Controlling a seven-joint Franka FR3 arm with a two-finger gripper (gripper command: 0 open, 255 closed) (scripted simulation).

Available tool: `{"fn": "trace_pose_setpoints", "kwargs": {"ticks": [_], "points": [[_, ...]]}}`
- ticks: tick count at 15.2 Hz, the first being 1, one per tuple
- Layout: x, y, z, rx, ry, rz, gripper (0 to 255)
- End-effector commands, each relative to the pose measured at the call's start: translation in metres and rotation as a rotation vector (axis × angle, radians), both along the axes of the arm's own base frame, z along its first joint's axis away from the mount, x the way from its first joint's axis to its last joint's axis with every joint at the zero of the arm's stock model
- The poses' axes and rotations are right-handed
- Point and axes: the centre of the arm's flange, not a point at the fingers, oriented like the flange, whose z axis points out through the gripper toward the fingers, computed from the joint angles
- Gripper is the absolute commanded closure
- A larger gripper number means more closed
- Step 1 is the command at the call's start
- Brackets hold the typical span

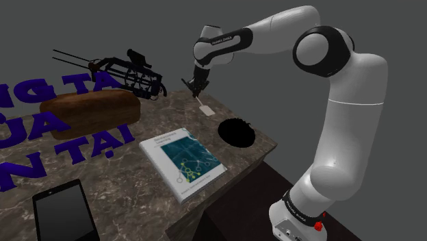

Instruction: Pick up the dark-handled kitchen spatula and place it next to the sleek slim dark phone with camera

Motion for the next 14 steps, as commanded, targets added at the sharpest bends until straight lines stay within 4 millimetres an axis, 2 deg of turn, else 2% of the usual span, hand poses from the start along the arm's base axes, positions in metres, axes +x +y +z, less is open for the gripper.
{"fn": "trace_pose_setpoints", "kwargs": {"ticks": [1,10,14], "points": [[0.001,0.0,0.011,0.0,0.0,0.0,255],[0.001,0.0,0.058,0.0,0.0,0.0,255],[-0.023,0.047,0.058,0.0,0.0,0.0,255]]}}
